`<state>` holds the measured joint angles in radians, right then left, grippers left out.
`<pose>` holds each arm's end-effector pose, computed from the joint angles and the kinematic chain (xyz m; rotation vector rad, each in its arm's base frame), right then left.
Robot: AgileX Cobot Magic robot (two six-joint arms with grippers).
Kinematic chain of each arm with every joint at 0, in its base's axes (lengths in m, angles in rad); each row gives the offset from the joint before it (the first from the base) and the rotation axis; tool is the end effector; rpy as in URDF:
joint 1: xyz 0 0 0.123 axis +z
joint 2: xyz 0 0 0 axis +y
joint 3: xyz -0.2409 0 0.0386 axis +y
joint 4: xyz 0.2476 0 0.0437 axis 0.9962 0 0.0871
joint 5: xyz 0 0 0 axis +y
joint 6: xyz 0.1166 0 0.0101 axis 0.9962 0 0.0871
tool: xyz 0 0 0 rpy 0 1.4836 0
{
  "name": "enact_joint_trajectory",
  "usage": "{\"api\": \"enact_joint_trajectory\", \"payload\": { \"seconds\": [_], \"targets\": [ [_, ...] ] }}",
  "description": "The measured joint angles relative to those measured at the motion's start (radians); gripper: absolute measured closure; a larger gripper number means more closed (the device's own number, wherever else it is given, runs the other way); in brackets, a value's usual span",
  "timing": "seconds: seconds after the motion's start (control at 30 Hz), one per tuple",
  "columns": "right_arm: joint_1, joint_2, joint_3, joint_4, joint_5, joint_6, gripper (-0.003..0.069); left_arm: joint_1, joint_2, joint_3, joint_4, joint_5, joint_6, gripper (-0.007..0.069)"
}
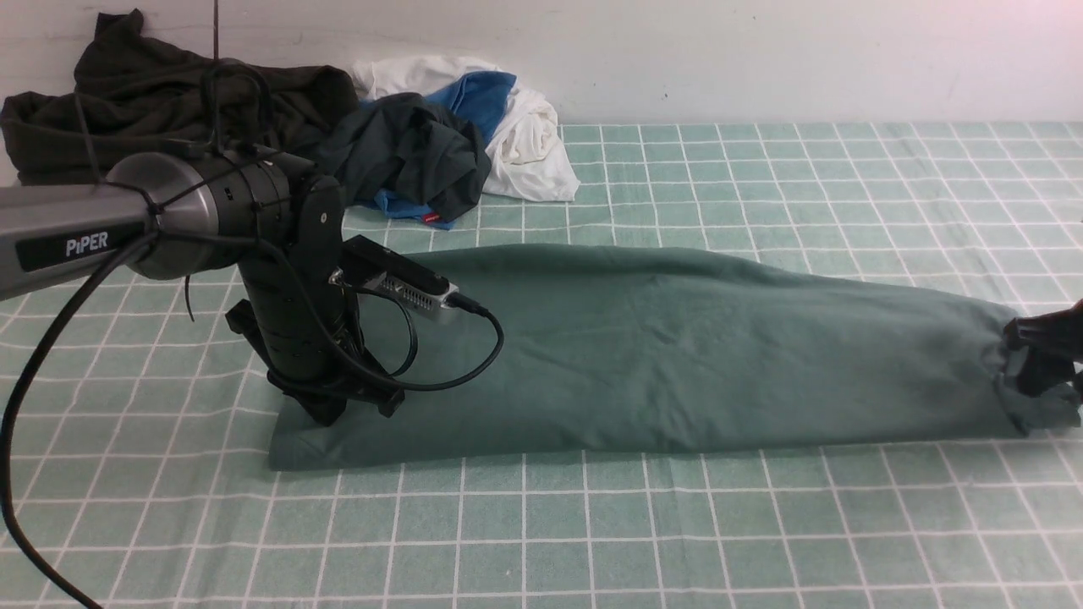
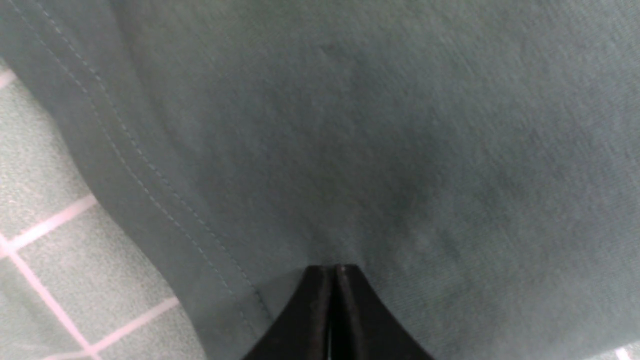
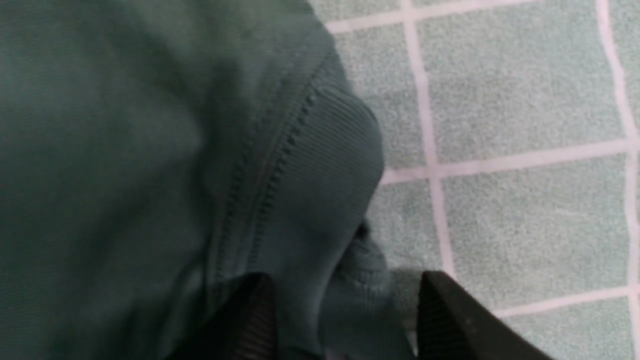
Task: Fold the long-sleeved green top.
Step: Use the right arm to clamp the right edge of the fabric, then use the right arm to drag the right edge of the fabric to the left and folds it over the left edge
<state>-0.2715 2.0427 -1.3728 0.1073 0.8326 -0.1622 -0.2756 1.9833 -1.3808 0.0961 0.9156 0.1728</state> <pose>0.3719 -0.0939 0.0853 0.2601 2.9594 0.0736 0.3653 -0.0941 0.1084 0.7436 2.9022 0.1094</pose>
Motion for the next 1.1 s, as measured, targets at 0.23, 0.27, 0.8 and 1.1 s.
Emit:
{"api": "enact_joint_trajectory", "payload": {
  "seconds": [0.23,0.27,0.8,1.1],
  "targets": [
    [0.004,-0.053,-0.020,-0.124,0.060,0.021,0.0638,0.000,-0.047,0.000,0.003,0.005,0.000,0.0628],
    [0.004,-0.056,-0.020,-0.131,0.063,0.021,0.0638,0.000,-0.051,0.000,0.002,0.006,0.000,0.0628],
    [0.441,-0.348,-0.380,-0.022,0.198,0.010,0.0642,0.000,-0.590,0.001,0.024,0.172,-0.009,0.0628],
    [0.863,-0.104,-0.481,0.116,-0.018,0.005,0.0642,0.000,-0.880,0.094,0.025,0.275,-0.040,0.0628]
  ]
}}
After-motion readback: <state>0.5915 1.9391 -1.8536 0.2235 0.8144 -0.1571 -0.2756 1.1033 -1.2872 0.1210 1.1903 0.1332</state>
